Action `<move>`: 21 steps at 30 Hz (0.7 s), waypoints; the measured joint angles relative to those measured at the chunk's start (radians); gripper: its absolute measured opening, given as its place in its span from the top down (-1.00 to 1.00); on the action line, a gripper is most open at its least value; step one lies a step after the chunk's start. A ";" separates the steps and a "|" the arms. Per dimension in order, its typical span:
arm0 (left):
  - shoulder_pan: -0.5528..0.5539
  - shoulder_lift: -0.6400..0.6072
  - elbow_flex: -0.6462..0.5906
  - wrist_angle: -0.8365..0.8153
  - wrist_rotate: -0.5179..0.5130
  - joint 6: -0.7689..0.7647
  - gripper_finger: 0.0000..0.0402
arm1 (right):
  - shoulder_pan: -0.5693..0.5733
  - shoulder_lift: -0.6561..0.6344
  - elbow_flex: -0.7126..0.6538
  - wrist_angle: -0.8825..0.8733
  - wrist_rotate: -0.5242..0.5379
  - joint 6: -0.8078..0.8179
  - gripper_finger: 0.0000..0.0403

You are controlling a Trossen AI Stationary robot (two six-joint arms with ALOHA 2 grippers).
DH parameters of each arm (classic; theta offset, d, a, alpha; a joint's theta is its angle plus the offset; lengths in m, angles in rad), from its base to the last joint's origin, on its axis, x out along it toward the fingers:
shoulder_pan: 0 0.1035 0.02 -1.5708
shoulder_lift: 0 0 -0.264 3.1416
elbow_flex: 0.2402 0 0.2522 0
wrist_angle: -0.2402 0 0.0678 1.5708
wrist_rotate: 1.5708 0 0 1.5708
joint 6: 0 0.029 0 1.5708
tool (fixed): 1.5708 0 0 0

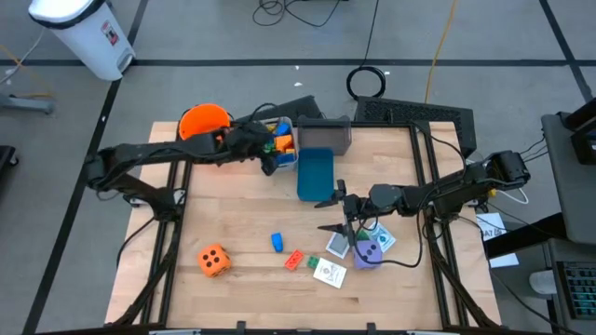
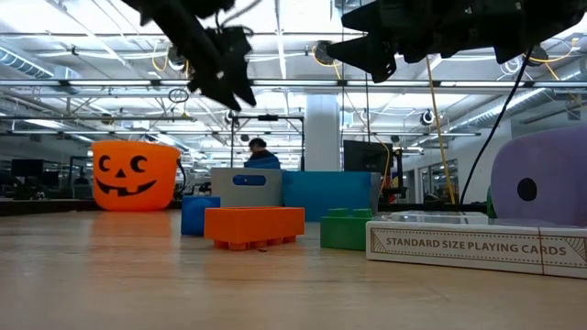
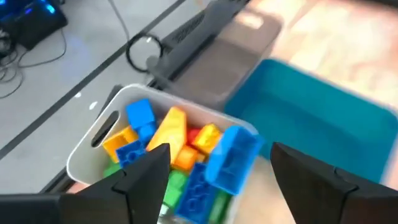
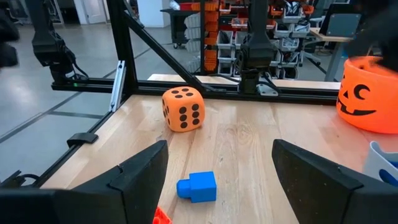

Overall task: Pick & Place Toys
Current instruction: Put the blue 1 stud gamepiece into the white bin

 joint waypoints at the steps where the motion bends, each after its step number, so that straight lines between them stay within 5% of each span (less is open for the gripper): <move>1: -0.014 -0.021 0.000 -0.002 0.000 -0.011 -0.42 | 0.000 0.000 0.000 0.000 0.000 0.000 -0.40; 4: -0.064 -0.063 0.000 -0.023 0.019 -0.064 -0.42 | 0.000 0.000 0.000 0.000 0.000 0.003 -0.40; 11: -0.232 -0.053 -0.014 -0.065 0.235 -0.133 -0.39 | 0.000 0.000 0.000 0.000 0.001 0.003 -0.40; 21: -0.520 0.009 -0.130 -0.013 0.227 -0.215 -0.41 | 0.000 0.000 0.000 0.002 0.003 0.004 -0.40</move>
